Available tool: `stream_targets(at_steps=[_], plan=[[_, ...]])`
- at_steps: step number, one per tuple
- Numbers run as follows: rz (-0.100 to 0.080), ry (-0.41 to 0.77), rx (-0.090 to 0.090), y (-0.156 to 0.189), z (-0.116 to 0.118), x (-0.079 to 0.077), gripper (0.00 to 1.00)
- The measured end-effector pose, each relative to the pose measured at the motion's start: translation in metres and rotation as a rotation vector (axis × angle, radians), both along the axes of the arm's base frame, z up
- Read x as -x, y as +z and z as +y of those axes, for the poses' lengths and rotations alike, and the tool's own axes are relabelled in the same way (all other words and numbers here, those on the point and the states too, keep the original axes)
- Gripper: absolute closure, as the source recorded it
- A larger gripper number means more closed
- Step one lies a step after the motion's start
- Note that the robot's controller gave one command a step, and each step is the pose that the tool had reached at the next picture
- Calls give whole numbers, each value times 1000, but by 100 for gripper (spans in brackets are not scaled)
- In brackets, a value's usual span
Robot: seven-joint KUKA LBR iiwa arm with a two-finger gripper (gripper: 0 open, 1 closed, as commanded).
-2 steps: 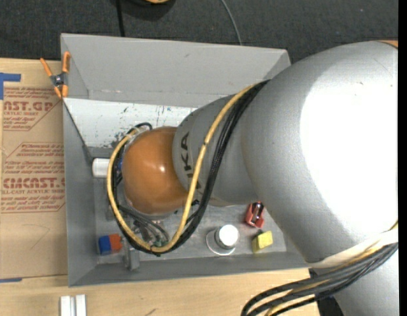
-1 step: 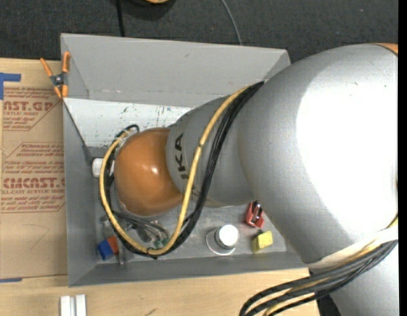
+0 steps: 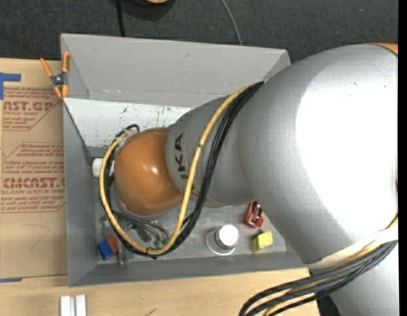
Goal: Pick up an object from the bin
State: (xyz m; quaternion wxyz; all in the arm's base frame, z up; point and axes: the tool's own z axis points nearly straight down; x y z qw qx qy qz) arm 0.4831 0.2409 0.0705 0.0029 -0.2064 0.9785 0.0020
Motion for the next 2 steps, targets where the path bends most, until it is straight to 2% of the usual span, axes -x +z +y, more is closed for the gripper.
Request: stream_targets(at_steps=[1,2], plan=[[6,7,4,57,0,-3,100],[-11,25,-5,63,-4,-16,100]])
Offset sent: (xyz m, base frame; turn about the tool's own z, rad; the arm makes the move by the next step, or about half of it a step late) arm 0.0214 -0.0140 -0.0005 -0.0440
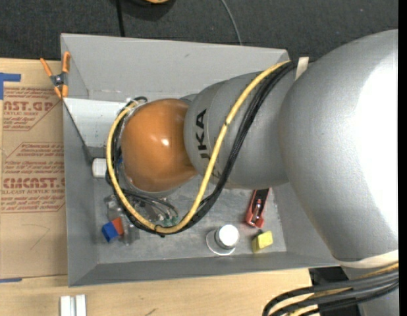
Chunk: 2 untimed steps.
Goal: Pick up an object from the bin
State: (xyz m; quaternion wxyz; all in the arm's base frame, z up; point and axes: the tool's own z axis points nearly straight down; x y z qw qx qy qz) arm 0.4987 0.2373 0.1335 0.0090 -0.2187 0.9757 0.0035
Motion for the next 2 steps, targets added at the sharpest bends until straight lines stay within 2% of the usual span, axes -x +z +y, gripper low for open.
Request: stream_targets(at_steps=[1,2], plan=[[16,0,6,-40,-3,5,100],[9,13,3,-39,-3,2,100]])
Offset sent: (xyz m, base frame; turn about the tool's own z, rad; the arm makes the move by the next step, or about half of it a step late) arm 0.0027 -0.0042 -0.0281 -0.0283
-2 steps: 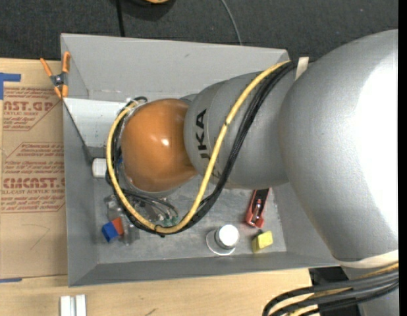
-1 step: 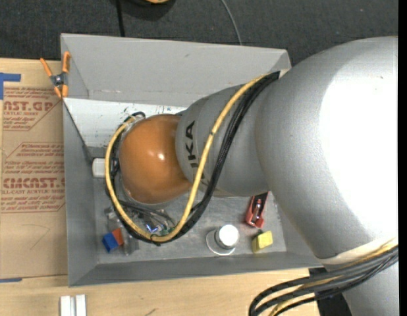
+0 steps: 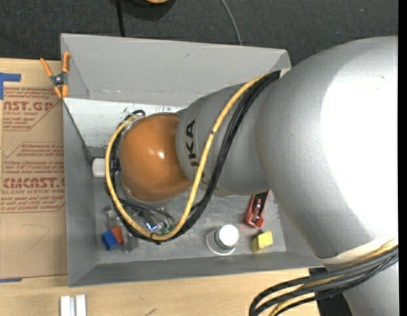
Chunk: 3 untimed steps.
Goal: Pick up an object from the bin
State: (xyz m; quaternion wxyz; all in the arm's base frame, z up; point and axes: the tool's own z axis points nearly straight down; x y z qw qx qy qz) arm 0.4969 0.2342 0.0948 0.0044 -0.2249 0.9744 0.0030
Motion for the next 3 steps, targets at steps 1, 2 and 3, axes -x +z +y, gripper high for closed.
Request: stream_targets(at_steps=[1,2,3], plan=[[3,-1,0,-14,-3,9,100],[1,-6,-1,-25,-3,12,100],[2,-4,-1,-26,-1,10,100]])
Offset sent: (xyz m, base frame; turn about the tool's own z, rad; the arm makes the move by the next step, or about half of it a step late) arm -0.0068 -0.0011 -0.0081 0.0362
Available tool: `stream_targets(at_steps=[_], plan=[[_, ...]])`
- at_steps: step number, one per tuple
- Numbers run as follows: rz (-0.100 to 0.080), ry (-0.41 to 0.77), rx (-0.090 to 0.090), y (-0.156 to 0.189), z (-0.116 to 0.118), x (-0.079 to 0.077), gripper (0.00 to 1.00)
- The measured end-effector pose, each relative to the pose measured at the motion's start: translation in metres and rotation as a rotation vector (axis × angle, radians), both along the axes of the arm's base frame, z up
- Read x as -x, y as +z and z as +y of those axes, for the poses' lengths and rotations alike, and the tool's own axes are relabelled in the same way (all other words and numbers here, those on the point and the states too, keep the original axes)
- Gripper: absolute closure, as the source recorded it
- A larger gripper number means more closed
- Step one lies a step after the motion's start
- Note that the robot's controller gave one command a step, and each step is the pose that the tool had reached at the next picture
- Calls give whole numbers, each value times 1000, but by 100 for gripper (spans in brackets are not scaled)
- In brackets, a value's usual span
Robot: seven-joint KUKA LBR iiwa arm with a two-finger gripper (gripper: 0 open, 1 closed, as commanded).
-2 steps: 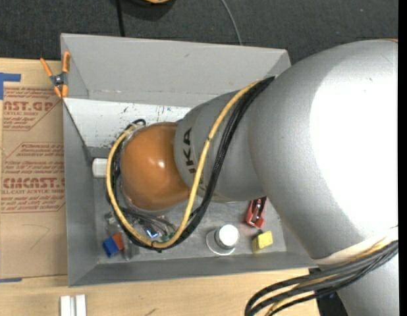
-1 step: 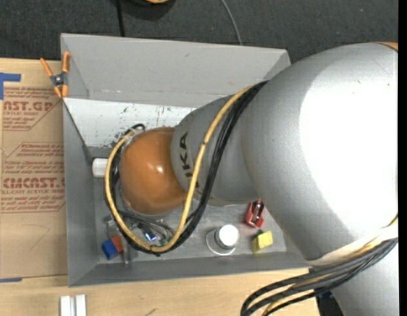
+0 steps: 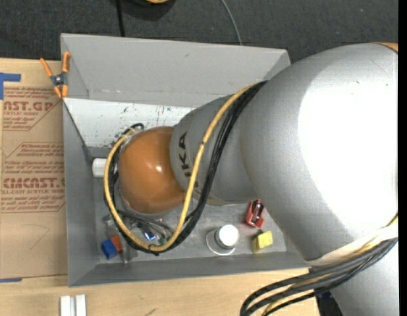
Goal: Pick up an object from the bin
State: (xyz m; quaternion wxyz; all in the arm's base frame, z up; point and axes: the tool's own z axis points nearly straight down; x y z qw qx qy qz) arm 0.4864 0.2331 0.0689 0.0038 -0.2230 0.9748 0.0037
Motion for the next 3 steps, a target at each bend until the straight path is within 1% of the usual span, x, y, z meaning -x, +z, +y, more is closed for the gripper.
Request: stream_targets(at_steps=[2,3], plan=[[-5,13,-3,1,1,3,100],[-2,35,-1,9,-1,0,100]])
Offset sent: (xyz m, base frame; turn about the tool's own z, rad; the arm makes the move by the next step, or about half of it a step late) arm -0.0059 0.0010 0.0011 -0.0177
